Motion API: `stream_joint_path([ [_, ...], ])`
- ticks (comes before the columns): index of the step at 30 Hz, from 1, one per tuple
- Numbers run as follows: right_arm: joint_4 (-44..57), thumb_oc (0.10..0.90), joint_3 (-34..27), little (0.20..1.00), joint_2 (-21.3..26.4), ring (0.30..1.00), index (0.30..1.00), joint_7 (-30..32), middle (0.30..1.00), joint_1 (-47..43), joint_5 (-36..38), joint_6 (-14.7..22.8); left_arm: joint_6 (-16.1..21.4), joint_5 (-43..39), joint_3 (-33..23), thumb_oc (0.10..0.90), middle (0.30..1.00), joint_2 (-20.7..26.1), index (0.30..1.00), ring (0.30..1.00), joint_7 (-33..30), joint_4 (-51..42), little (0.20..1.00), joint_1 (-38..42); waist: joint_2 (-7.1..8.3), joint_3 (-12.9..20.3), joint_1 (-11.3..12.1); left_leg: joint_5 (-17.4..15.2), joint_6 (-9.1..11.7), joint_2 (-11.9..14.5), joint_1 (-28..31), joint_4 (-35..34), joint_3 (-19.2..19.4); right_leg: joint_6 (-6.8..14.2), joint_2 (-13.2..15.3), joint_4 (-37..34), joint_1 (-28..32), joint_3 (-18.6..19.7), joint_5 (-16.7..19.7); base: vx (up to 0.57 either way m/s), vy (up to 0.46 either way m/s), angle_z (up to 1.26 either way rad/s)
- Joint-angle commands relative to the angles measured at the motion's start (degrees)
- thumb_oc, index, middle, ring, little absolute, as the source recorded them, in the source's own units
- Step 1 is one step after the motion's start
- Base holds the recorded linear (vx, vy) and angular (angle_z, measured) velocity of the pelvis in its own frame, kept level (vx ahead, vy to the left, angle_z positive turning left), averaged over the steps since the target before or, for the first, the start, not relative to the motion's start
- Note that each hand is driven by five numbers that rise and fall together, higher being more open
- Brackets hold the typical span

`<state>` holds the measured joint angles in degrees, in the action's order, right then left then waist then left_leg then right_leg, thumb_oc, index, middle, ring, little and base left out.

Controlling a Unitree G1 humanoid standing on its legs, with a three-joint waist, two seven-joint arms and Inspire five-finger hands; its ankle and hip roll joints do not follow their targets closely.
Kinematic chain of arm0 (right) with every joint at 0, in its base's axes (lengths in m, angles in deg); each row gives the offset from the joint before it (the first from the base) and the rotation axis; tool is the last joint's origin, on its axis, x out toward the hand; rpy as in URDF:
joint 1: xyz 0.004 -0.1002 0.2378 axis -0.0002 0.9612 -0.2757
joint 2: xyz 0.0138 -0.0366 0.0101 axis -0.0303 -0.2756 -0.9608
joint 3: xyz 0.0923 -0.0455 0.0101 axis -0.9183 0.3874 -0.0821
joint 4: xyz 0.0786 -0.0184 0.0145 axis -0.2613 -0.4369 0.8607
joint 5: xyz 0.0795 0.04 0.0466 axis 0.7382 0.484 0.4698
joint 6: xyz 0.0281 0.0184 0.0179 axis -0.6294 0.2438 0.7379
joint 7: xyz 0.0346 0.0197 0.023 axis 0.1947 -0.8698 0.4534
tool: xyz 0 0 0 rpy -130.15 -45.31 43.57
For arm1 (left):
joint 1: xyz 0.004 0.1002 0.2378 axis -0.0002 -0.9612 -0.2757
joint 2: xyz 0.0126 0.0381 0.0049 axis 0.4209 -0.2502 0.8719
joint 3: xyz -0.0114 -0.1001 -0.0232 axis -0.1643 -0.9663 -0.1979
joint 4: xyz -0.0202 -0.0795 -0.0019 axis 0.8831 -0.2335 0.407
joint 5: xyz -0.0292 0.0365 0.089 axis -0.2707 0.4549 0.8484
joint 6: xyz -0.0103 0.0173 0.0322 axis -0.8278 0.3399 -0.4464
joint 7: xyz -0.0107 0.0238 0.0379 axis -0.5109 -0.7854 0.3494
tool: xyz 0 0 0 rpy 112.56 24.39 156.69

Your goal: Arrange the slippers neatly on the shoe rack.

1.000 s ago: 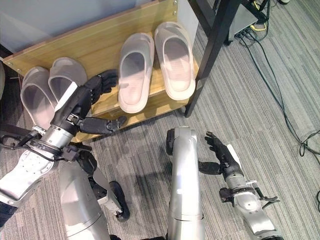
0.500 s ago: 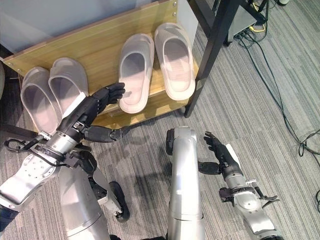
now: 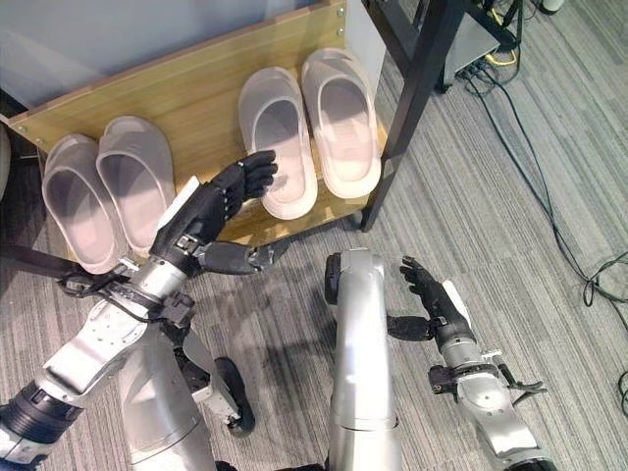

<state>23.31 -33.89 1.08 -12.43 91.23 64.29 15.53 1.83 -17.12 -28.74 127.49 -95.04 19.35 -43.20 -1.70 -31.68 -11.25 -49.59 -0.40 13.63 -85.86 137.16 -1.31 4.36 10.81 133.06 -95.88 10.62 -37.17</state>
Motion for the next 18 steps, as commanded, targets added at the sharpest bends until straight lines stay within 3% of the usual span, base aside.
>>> stream_joint_path([
  [1,7.65,0.8,-1.99,0.9,2.15,0.9,0.9,1.08,0.9,-4.25,-0.23,4.52,6.4,0.57,0.69,0.8,0.9,-2.85,0.9,0.9,-3.42,-2.61,0.9,8.85,0.74,1.89,1.65,5.06,1.21,-2.31,-4.09,-6.31,-1.74,-2.07,4.82,0.9,5.93,4.78,-9.66,0.0,0.0,0.0],
  [10,7.21,0.8,-1.02,0.9,1.98,0.9,0.9,2.15,0.9,-4.95,-0.72,4.68,7.25,0.24,-0.1,0.8,0.9,-4.38,0.9,0.9,-5.46,-0.8,0.9,9.7,0.71,1.89,1.72,5.22,1.34,-2.63,-4.09,-6.62,-1.76,-2.12,4.78,0.76,5.93,4.77,-9.58,0.0,0.0,0.0],
  [18,7.36,0.8,-2.47,0.9,1.01,0.9,0.9,2.89,0.9,-3.85,-1.38,5.3,8.75,0.51,-6.24,0.8,0.9,-1.78,0.9,0.9,-6.92,-3.03,0.9,4.39,0.42,1.89,2.53,5.34,1.62,-2.62,-4.09,-6.94,-1.9,-2.25,4.4,0.78,5.93,5.03,-9.07,0.0,-0.002,0.0],
])
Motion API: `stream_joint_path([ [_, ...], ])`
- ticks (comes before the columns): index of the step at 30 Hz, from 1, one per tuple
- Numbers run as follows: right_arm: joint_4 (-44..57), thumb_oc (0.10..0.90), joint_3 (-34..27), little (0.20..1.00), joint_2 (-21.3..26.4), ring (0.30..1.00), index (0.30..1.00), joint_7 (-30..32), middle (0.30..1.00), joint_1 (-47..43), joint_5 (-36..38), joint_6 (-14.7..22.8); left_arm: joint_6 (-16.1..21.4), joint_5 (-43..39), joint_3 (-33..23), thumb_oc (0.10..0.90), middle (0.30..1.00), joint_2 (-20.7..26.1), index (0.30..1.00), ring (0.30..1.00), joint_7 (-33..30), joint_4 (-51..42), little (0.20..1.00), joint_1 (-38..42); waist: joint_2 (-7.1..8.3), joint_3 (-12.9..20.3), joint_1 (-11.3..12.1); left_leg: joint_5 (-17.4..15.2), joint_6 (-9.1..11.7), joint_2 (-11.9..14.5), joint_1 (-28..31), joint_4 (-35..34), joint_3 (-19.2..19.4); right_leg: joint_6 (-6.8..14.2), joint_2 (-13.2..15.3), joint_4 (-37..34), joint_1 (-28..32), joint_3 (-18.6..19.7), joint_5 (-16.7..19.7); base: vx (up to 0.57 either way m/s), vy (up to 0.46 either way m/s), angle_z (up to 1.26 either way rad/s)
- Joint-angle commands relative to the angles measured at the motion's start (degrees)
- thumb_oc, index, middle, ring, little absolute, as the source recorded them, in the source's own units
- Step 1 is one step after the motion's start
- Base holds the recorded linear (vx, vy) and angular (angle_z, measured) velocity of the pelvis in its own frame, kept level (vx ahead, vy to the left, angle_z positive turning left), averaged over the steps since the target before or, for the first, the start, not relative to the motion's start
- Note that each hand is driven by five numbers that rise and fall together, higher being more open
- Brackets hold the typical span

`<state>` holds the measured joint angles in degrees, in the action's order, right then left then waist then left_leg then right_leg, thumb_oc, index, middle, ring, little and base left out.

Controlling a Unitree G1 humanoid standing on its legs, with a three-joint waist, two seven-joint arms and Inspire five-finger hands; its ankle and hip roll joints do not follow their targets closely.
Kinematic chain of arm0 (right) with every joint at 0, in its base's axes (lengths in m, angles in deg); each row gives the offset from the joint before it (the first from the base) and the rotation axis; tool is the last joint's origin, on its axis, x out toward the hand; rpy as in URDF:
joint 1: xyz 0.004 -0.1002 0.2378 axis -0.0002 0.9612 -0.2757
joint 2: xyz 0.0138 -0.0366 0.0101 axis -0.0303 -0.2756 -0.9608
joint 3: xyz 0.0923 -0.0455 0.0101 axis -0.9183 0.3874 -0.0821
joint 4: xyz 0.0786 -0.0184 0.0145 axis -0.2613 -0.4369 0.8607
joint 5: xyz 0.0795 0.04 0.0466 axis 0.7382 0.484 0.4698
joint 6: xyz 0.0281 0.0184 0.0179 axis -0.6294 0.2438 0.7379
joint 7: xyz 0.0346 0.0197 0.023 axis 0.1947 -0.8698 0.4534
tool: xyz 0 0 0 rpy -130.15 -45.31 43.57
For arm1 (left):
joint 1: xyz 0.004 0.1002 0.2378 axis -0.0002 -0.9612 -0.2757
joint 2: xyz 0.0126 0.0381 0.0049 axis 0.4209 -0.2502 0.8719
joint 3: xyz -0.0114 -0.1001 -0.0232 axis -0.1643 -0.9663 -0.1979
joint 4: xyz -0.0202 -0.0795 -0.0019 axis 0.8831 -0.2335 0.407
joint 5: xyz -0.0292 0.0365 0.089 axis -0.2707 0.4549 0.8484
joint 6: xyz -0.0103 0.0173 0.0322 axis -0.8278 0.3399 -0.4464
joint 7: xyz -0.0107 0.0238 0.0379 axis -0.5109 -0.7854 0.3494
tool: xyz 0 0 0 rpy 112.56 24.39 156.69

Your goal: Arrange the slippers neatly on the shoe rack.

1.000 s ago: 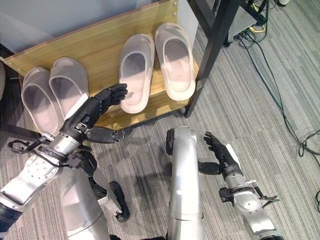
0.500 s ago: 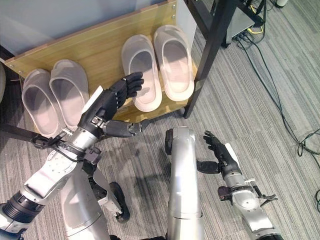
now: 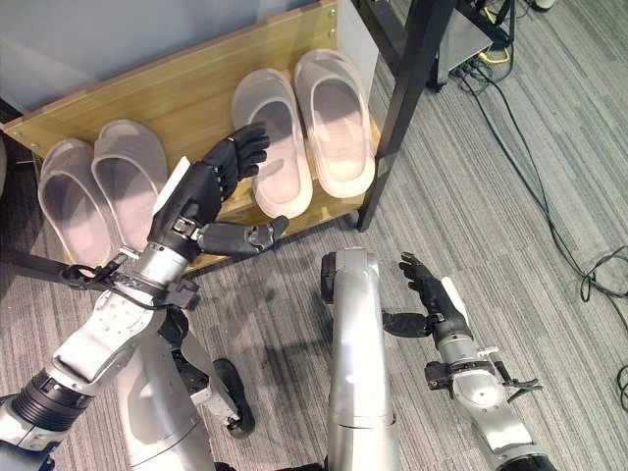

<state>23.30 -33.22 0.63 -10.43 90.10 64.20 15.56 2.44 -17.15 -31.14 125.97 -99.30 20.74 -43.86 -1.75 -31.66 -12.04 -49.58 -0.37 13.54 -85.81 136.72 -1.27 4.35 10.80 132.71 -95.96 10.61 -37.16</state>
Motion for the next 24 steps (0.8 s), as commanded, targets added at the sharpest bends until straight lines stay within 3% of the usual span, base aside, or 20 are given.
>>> stream_joint_path([
  [1,7.34,0.8,-3.87,0.9,1.04,0.9,0.9,1.02,0.9,-2.17,-1.51,5.43,8.51,0.59,-5.46,0.8,0.9,-0.01,0.9,0.9,-2.9,-4.85,0.9,3.26,0.61,1.87,3.52,5.37,1.68,-2.79,-4.14,-6.89,-1.9,-2.39,4.34,0.99,6.01,5.13,-8.86,0.0,0.0,0.0],
  [7,8.22,0.8,-5.26,0.9,-0.42,0.9,0.9,1.32,0.9,-0.85,-2.29,5.77,8.91,2.05,-11.12,0.8,0.9,-1.0,0.9,0.9,-2.69,-8.56,0.9,-4.18,1.62,1.87,4.88,7.29,2.18,-2.99,-4.14,-11.08,-2.38,-3.58,4.09,-2.11,6.01,3.97,-6.7,0.02,-0.029,0.01],
  [10,7.95,0.8,-5.68,0.9,-0.48,0.9,0.9,1.48,0.9,-2.47,-2.72,5.94,9.03,2.69,-12.97,0.8,0.9,-1.41,0.9,0.9,-2.39,-8.77,0.9,-4.73,1.88,1.87,6.19,8.88,2.23,-2.7,-4.14,-17.58,-1.93,-3.88,3.87,-8.08,6.01,2.03,-4.45,-0.1,-0.007,-0.15],
  [12,7.33,0.8,-7.04,0.9,-0.54,0.9,0.9,2.3,0.9,-6.7,-3.06,6.12,9.11,3.01,-14.88,0.8,0.9,-1.93,0.9,0.9,-2.02,-8.51,0.9,-3.03,2.31,1.87,8.09,13.31,2.55,-2.86,-4.14,-29.48,-1.23,-3.45,2.95,-18.8,6.01,0.07,0.4,-0.19,0.003,-0.45],
  [13,7.3,0.8,-7.04,0.9,-0.54,0.9,0.9,2.3,0.9,-6.76,-3.06,6.12,9.11,3.01,-14.89,0.8,0.9,-1.92,0.9,0.9,-2.01,-8.5,0.9,-2.98,2.29,1.87,8.08,13.44,2.52,-2.88,-4.14,-29.62,-1.22,-3.48,2.97,-18.94,6.01,0.02,0.53,-0.16,-0.015,-0.4],
  [15,6.59,0.8,-8.9,0.9,-0.69,0.9,0.9,2.9,0.9,-11.53,-3.75,6.24,9.05,3.39,-16.24,0.8,0.9,-2.83,0.9,0.9,-1.34,-7.46,0.9,0.57,2.51,1.87,9.2,17.74,2.51,-3.24,-4.14,-38.24,-0.19,-3.18,2.67,-28.18,6.01,-2.65,4.47,-0.27,-0.04,-0.16],
  [18,6.14,0.8,-9.83,0.9,-1.17,0.9,0.9,3.35,0.9,-14.46,-4.51,6.43,9.05,3.74,-16.64,0.8,0.9,-3.63,0.9,0.9,-0.72,-6.29,0.9,2.74,1.05,2.36,9.35,22.05,2.34,-3.04,-4.14,-46.45,-1.06,-2.6,3.97,-36.57,6.94,-6.91,8.11,-0.2,-0.022,-0.04],
  [21,5.52,0.8,-9.35,0.9,-1.71,0.9,0.9,3.61,0.9,-14.96,-5.05,6.43,8.81,3.97,-15.18,0.8,0.9,-4.62,0.9,0.9,0.09,-4.35,0.9,2.68,-0.47,5.54,9.16,25.54,2.35,-2.97,-4.09,-53.17,-1.96,-2.43,4.52,-44.06,8.66,-10.59,11.3,-0.13,-0.014,0.09],
  [24,4.77,0.8,-8.74,0.9,-2.68,0.9,0.9,3.05,0.9,-14.67,-5.3,6.8,8.7,5.31,-12.26,0.8,0.9,-6.23,0.9,0.9,2.31,-1.29,0.9,0.44,-0.52,7.64,8.7,30.16,2.92,-2.52,3.05,-66.12,-1.91,-1.74,4.15,-57.57,16.04,-14.44,15.65,-0.17,-0.063,0.07],
])
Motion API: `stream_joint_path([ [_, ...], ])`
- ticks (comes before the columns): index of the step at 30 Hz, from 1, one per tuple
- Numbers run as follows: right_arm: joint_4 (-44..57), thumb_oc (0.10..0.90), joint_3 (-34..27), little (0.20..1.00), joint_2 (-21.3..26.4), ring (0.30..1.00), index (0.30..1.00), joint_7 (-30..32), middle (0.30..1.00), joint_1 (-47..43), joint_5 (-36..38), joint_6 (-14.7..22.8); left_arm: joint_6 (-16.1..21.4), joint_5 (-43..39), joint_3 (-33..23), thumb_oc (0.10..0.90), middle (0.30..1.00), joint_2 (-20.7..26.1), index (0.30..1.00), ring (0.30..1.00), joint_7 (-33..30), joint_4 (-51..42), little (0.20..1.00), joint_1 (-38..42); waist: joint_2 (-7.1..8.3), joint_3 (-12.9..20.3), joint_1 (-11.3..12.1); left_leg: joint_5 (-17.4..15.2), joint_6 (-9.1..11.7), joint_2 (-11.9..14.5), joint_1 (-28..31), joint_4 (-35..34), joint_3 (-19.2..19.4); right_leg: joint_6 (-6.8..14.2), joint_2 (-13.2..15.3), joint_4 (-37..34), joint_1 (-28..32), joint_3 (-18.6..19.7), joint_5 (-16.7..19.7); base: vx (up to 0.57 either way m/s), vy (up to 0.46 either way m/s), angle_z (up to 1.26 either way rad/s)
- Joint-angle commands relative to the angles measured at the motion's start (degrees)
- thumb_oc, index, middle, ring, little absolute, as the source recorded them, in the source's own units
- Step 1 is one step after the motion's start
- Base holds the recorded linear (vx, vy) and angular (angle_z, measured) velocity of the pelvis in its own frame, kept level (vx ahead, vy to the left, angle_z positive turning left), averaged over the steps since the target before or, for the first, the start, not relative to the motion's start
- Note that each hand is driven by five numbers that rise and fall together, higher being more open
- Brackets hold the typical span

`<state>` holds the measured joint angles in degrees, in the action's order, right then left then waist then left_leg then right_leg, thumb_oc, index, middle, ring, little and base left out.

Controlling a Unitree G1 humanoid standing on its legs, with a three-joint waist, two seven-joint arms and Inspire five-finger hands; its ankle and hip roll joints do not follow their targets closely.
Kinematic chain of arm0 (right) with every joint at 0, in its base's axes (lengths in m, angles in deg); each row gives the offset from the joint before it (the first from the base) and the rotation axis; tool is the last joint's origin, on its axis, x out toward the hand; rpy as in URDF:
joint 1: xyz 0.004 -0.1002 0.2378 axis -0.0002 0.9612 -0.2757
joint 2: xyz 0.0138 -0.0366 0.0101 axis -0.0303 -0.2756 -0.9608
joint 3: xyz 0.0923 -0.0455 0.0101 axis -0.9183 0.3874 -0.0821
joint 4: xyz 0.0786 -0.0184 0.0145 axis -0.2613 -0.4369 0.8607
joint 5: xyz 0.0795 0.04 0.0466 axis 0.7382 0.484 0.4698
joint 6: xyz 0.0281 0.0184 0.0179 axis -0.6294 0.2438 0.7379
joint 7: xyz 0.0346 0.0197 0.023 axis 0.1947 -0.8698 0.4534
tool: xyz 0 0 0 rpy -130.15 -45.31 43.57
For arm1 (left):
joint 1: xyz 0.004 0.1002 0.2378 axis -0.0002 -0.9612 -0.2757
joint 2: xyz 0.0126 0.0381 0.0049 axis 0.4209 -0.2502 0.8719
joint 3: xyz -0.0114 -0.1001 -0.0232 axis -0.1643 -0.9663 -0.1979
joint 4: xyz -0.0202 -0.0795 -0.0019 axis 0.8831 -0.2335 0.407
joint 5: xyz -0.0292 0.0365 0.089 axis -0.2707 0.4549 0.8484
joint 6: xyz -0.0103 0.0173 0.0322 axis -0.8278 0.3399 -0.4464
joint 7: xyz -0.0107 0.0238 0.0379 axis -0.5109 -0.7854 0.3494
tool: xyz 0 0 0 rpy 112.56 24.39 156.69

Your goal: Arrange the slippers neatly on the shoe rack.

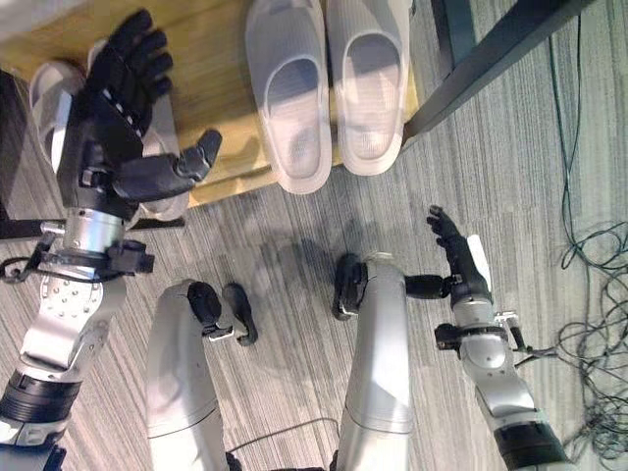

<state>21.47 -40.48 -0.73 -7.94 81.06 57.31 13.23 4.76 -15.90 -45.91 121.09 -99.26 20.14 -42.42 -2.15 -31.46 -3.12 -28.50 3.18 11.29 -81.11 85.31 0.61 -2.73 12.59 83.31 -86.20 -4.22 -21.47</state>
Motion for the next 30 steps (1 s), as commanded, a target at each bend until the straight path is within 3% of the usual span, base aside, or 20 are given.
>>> stream_joint_path([
  [1,6.46,0.8,-1.2,0.9,-1.42,0.9,0.9,0.37,0.9,-5.48,1.53,9.28,6.3,4.68,3.34,0.8,0.9,-1.65,0.9,0.9,2.79,0.17,0.9,-1.67,0.02,7.76,-0.41,9.86,-0.5,-0.34,-0.09,-17.17,-3.72,5.42,2.12,-10.53,7.73,-0.12,0.65,-0.12,-0.065,0.05],
  [9,3.57,0.8,1.96,0.9,-3.4,0.9,0.9,-0.65,0.9,-4.01,-0.22,9.96,6.24,10.58,10.93,0.8,0.9,-4.19,0.9,0.9,5.81,11.08,0.9,-6.16,0.87,9.59,-0.97,18.07,0.92,-0.02,16.43,-39.21,-2.47,6.87,0.88,-30.96,22.36,-4.05,7.99,-0.07,-0.06,0.07],
  [10,2.65,0.8,3.15,0.9,-4.11,0.9,0.9,-1.06,0.9,-3.55,-0.49,9.88,6.17,12.27,12.3,0.8,0.9,-5.07,0.9,0.9,5.92,13.9,0.9,-7.31,0.94,10.13,-0.7,22.52,0.95,0.1,19.94,-45.65,-2.17,6.85,0.86,-35.48,25.03,-5.54,11.41,-0.01,-0.049,0.12],
  [11,2.57,0.8,3.2,0.9,-4.09,0.9,0.9,-1.05,0.9,-3.5,-0.5,9.91,6.25,12.3,12.39,0.8,0.9,-5.14,0.9,0.9,5.88,14.05,0.9,-7.33,0.96,10.09,-0.8,20.54,1.34,0.03,21.1,-45.32,-2.36,7.52,0.81,-34.97,26.07,-5.12,9.58,-0.08,-0.071,0.11],
  [12,1.41,0.8,4.25,0.9,-4.98,0.9,0.9,-1.58,0.9,-2.45,-0.66,9.77,6.05,13.59,13.74,0.8,0.9,-6.51,0.9,0.9,6.22,17.8,0.9,-8.94,1.12,10.92,-0.61,25.05,1.76,0.39,25.77,-53.09,-1.65,7.48,0.51,-42.1,30.79,-6.93,13.24,0.0,-0.051,0.09],
  [13,1.41,0.8,4.24,0.9,-4.98,0.9,0.9,-1.58,0.9,-2.45,-0.66,9.77,6.05,13.59,13.74,0.8,0.9,-6.52,0.9,0.9,6.22,17.81,0.9,-8.93,1.11,10.8,-0.6,25.09,1.77,0.4,25.95,-53.19,-1.65,7.47,0.49,-42.2,30.98,-6.95,13.28,-0.03,-0.078,0.08],
  [17,-2.84,0.8,7.41,0.9,-7.29,0.9,0.9,-3.55,0.9,1.44,-1.07,8.54,5.68,17.15,14.4,0.8,0.9,-9.65,0.9,0.9,5.46,27.63,0.9,-14.14,1.17,13.33,0.14,30.64,3.53,-0.54,42.39,-68.49,0.0,8.84,-1.22,-56.94,46.44,-10.22,16.86,0.15,-0.063,0.07],
  [21,-8.25,0.8,10.48,0.9,-9.86,0.9,0.9,-5.77,0.9,4.84,-1.3,7.2,4.8,20.16,14.2,0.8,0.9,-12.09,0.9,0.9,4.83,35.68,0.9,-18.96,1.39,15.65,0.98,33.74,4.28,-1.06,55.76,-78.13,1.37,9.34,-3.13,-66.82,59.79,-12.27,19.26,0.23,-0.037,0.05],
  [26,-10.31,0.8,12.55,0.9,-12.07,0.9,0.9,-7.8,0.9,7.03,-1.53,6.36,4.06,21.99,13.88,0.8,0.9,-14.34,0.9,0.9,5.03,42.24,0.9,-22.63,1.46,18.14,1.52,35.36,4.93,-1.18,64.65,-83.92,2.58,9.77,-4.6,-73.77,69.61,-13.04,20.54,0.2,0.0,0.02],
  [28,-10.07,0.8,14.35,0.9,-13.95,0.9,0.9,-9.89,0.9,8.37,-0.77,6.0,3.05,22.06,13.05,0.8,0.9,-16.73,0.9,0.9,5.09,49.37,0.9,-24.82,1.46,20.7,2.11,36.2,5.41,-1.78,70.16,-87.95,3.6,9.93,-5.58,-78.55,75.77,-13.34,21.15,0.25,-0.007,-0.07],
  [30,-9.83,0.8,14.97,0.9,-14.5,0.9,0.9,-10.72,0.9,8.89,-0.54,6.0,2.86,22.56,12.95,0.8,0.9,-17.44,0.9,0.9,5.12,51.63,0.9,-25.33,1.43,21.48,2.23,36.31,5.51,-1.86,72.07,-89.11,3.95,9.93,-5.9,-80.11,77.92,-13.5,21.4,0.17,-0.005,-0.05],
])
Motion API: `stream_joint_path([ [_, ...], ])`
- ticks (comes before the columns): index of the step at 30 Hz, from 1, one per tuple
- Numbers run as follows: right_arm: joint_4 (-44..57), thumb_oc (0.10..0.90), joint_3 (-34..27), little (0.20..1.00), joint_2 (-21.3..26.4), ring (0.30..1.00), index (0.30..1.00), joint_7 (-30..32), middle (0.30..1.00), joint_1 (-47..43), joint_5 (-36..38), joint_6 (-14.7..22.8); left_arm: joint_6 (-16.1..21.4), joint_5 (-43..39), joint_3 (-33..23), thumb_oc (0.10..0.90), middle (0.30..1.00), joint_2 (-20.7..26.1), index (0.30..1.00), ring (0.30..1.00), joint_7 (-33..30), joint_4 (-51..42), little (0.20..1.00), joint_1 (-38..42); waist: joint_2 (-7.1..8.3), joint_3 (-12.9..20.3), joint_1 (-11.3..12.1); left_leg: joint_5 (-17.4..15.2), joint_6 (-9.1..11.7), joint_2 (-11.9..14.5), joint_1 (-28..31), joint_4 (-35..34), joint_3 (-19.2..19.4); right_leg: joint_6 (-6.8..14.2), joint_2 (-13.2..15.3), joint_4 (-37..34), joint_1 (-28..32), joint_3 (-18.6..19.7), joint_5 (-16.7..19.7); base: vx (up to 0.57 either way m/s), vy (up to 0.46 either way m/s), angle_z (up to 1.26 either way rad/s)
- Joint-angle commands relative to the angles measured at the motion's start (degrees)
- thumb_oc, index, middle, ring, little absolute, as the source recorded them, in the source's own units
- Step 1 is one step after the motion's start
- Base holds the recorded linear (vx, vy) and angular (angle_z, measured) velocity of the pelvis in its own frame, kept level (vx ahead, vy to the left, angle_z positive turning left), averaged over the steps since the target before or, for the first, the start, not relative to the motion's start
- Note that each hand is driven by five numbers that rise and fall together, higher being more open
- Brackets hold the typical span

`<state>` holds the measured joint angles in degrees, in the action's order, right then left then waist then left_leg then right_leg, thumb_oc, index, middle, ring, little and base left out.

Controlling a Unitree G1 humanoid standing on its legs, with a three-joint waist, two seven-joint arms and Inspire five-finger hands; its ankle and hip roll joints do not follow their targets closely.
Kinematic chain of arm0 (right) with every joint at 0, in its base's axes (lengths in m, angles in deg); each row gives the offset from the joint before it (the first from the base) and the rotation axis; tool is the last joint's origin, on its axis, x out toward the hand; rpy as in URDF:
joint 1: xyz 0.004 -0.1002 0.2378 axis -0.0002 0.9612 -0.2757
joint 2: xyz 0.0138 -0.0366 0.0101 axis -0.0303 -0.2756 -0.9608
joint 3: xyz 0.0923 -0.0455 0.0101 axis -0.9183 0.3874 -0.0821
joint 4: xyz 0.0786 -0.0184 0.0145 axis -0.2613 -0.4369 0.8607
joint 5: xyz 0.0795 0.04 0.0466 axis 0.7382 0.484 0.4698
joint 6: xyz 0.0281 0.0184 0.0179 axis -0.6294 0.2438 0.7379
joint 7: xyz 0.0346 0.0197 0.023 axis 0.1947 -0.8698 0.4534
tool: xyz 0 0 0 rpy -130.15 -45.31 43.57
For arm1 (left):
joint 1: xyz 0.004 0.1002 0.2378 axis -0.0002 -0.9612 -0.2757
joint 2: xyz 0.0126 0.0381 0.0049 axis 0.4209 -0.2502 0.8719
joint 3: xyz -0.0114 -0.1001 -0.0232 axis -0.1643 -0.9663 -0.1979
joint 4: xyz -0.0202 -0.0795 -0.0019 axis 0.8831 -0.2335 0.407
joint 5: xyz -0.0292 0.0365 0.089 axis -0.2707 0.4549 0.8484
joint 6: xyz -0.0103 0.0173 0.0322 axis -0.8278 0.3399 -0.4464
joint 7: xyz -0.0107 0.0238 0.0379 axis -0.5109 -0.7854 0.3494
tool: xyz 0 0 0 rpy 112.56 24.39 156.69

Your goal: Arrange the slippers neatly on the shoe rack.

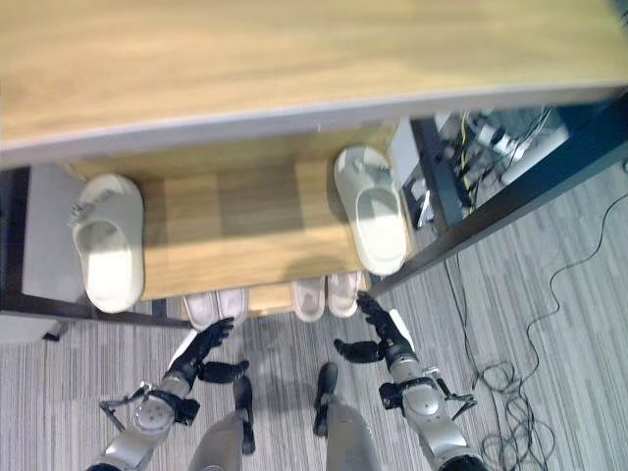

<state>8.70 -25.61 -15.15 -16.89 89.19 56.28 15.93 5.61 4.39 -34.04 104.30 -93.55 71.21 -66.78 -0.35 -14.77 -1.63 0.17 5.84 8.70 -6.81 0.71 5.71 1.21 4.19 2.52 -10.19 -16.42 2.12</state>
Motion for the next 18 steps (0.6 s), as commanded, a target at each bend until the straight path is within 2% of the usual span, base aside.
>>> stream_joint_path([
  [1,4.01,0.8,1.21,0.9,-0.72,0.9,0.9,-2.94,0.9,1.4,0.72,3.49,1.69,4.59,1.24,0.8,0.9,-1.46,0.9,0.9,-0.84,3.99,0.9,-1.85,-0.5,6.51,0.91,7.41,3.07,0.48,-0.32,-5.22,-0.62,5.96,2.01,-1.37,4.59,-1.39,-2.19,0.12,0.005,0.03],
  [7,6.02,0.8,5.67,0.9,-3.24,0.9,0.9,-6.54,0.9,1.53,3.35,3.25,1.06,6.85,0.96,0.8,0.9,-4.35,0.9,0.9,-1.46,12.6,0.9,-2.34,-0.77,9.49,1.55,6.87,3.38,0.09,3.32,-5.71,0.11,5.93,1.44,-4.74,9.91,-1.75,-2.3,0.12,-0.002,0.05],
  [18,13.22,0.8,12.93,0.9,-5.13,0.9,0.9,-9.7,0.9,-2.47,10.03,2.14,0.34,7.25,2.07,0.8,0.9,-7.69,0.9,0.9,-2.31,19.89,0.9,-0.4,-1.19,11.44,2.11,7.2,4.22,0.49,5.23,-5.71,0.51,5.56,0.78,-5.98,13.21,-3.02,-2.93,0.03,-0.014,0.07],
])
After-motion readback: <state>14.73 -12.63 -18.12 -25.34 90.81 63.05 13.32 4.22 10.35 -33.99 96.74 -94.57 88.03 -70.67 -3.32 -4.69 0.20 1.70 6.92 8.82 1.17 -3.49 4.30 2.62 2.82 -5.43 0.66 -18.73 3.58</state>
